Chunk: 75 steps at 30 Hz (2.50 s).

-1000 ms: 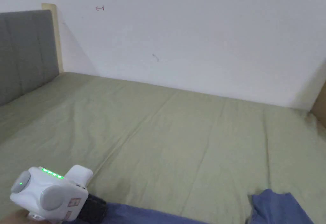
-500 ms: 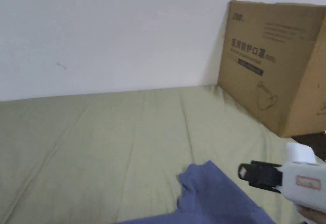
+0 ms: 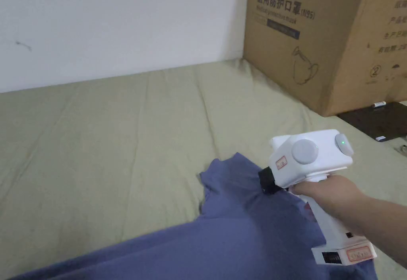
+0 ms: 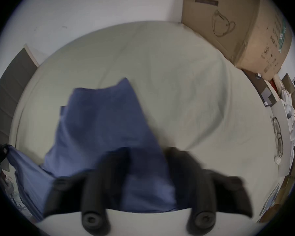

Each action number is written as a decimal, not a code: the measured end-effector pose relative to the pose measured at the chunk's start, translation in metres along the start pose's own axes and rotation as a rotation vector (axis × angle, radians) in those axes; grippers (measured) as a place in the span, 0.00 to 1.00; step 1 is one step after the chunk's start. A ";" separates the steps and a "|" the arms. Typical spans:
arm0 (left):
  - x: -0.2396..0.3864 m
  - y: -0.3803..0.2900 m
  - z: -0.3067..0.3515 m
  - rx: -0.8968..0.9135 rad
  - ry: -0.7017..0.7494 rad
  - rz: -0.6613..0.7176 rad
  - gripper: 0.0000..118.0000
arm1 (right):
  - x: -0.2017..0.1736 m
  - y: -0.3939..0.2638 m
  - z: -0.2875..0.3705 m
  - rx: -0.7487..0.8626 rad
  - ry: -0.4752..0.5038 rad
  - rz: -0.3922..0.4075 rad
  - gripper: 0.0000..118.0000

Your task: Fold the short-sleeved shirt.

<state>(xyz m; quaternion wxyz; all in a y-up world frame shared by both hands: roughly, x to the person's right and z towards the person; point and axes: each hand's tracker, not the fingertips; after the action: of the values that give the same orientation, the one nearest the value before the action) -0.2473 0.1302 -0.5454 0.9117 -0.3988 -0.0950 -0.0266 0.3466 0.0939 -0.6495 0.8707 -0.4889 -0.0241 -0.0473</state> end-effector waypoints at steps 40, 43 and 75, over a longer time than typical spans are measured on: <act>0.005 -0.141 0.115 0.042 -0.093 0.098 1.00 | 0.039 -0.251 0.182 0.264 0.016 -0.172 0.81; 0.013 -0.127 0.156 0.149 -0.111 0.113 0.98 | 0.025 -0.239 0.229 0.412 0.196 -0.178 0.86; -0.092 -0.116 0.108 0.121 -0.510 0.687 0.98 | -0.119 -0.256 0.330 0.667 0.127 0.004 0.00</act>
<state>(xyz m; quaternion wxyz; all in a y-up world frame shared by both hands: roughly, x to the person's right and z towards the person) -0.3683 0.1277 -0.4083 0.8367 -0.3470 -0.1805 0.3834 0.2021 0.2504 -0.2706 0.9826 -0.1730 0.0170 -0.0655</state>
